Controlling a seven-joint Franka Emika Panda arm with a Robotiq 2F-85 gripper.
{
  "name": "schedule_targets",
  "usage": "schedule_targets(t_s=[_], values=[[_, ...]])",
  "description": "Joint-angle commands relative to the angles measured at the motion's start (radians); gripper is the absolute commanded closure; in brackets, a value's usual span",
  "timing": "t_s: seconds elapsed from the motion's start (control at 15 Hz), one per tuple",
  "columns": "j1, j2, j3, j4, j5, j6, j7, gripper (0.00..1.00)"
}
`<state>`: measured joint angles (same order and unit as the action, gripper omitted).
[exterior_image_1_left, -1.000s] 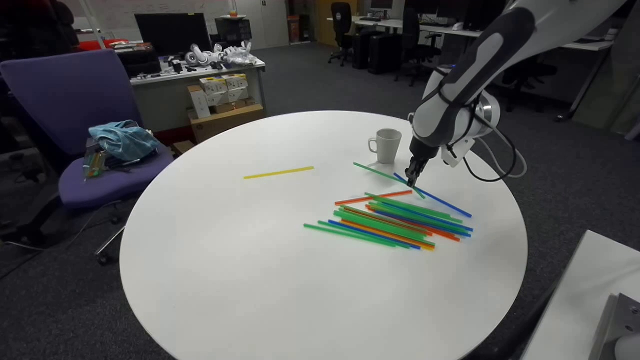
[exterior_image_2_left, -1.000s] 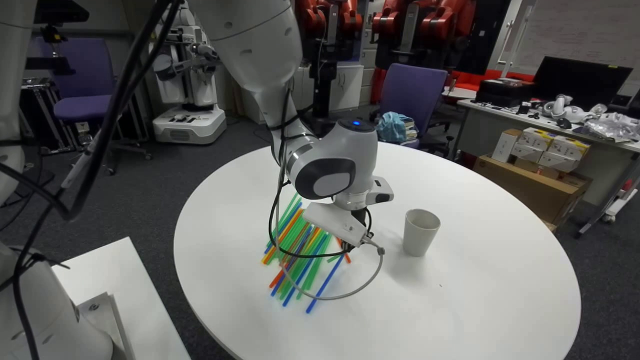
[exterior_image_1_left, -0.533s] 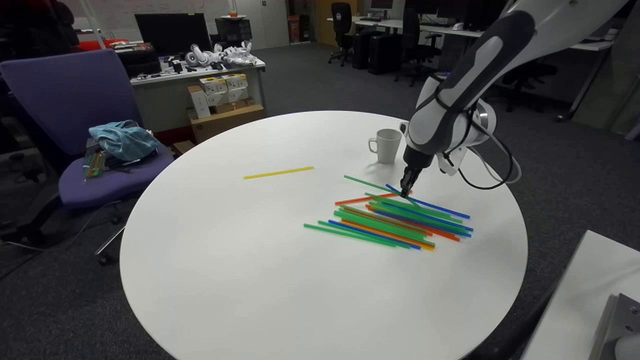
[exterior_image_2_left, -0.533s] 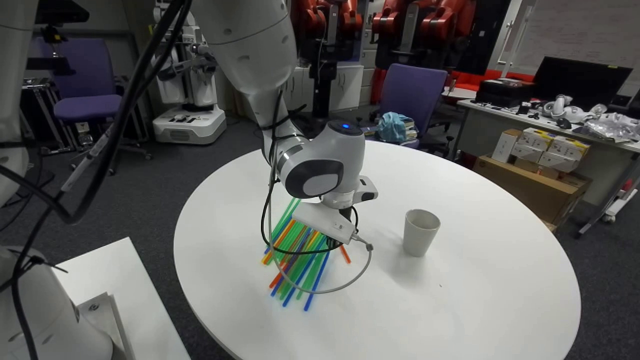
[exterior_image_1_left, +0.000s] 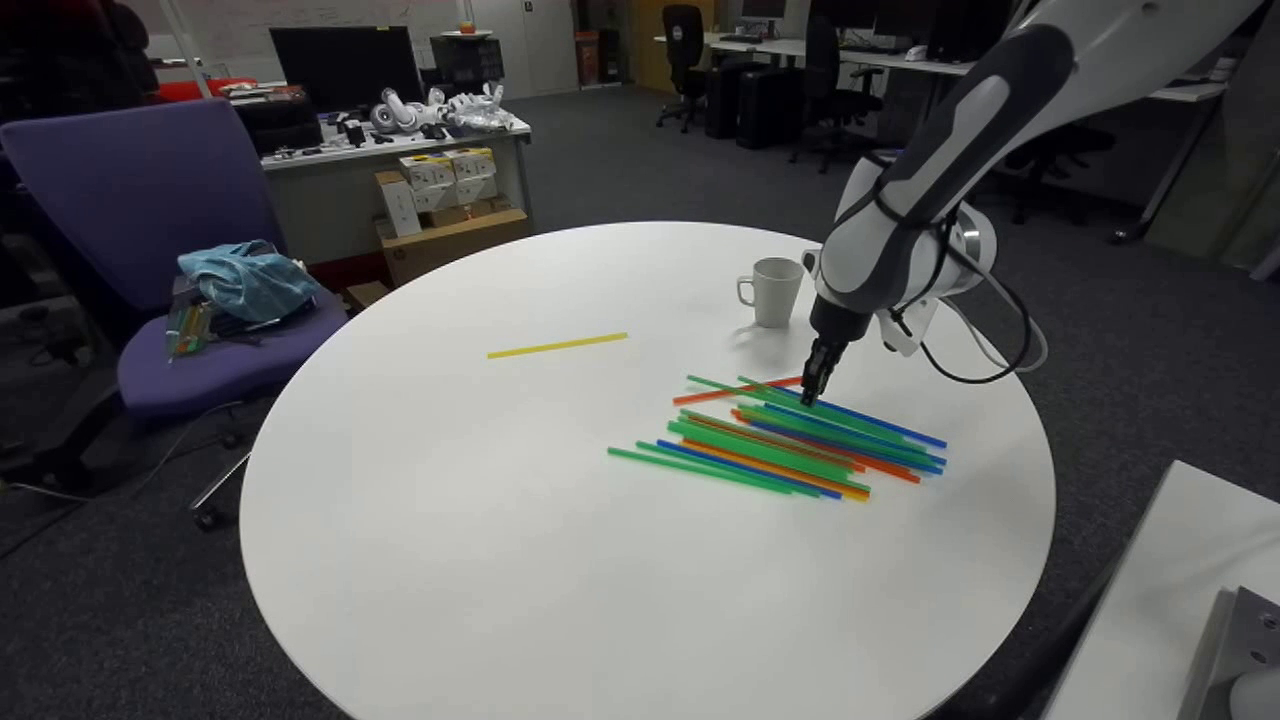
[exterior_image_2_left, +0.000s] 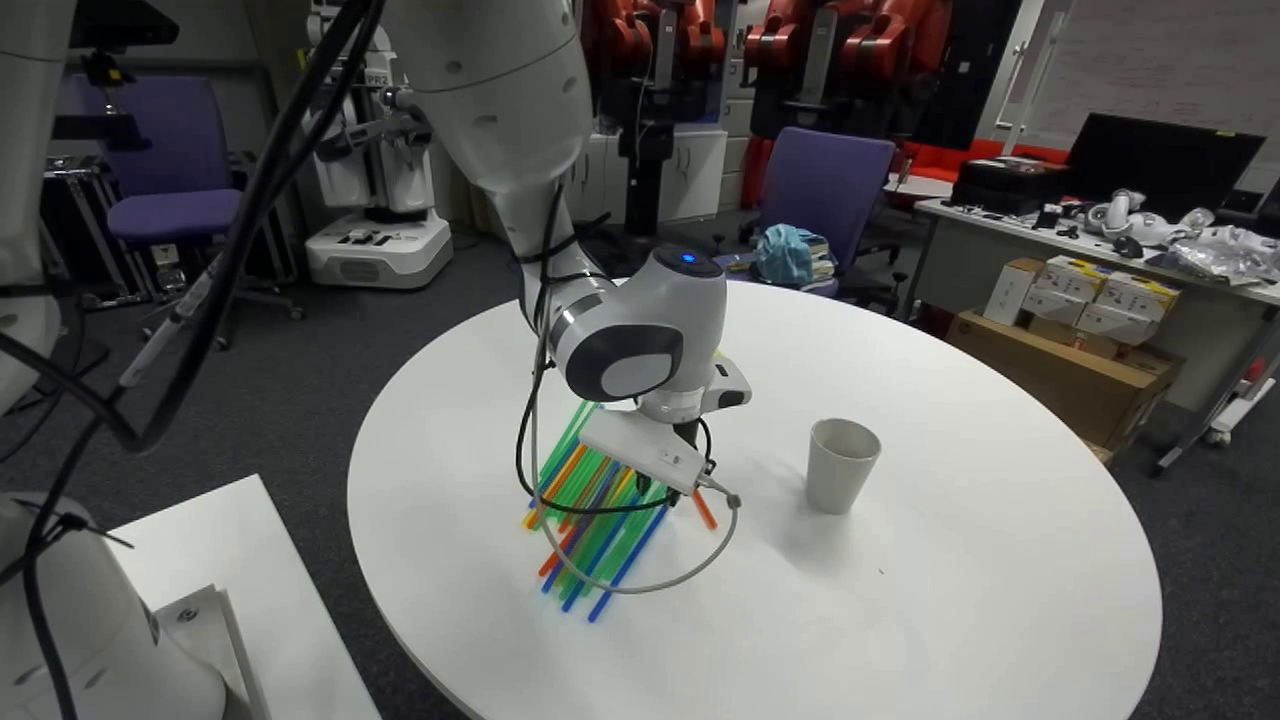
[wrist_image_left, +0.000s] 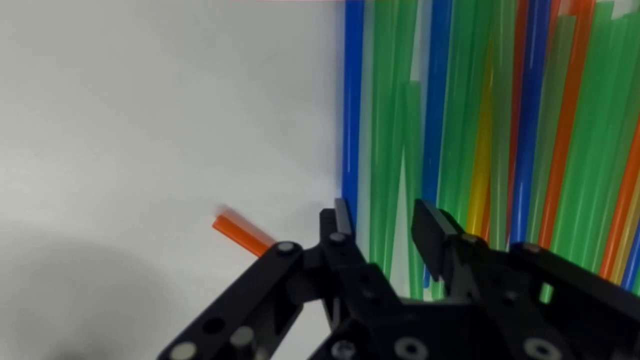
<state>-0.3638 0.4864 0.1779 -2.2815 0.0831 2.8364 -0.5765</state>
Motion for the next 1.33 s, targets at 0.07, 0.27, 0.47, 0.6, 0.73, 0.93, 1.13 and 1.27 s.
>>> schedule_targets(t_s=[0.07,0.27,0.47,0.6,0.73,0.93,1.13,1.27], values=[[-0.038,-0.026,0.015,-0.009,0.018,0.026,-0.024,0.21],[-0.037,-0.019,0.008,-0.011,0.022,0.093,0.003,0.01],[-0.017,-0.007,-0.005,-0.016,0.048,0.184,0.132,0.00],[0.018,-0.007,-0.031,-0.022,0.054,0.191,0.254,0.00],[0.046,-0.004,-0.046,-0.026,0.072,0.195,0.365,0.00],[0.100,0.004,-0.080,-0.023,0.112,0.195,0.521,0.00],[0.006,0.025,0.039,-0.014,0.152,0.222,0.468,0.00],[-0.142,0.046,0.203,0.009,0.152,0.234,0.298,0.00]])
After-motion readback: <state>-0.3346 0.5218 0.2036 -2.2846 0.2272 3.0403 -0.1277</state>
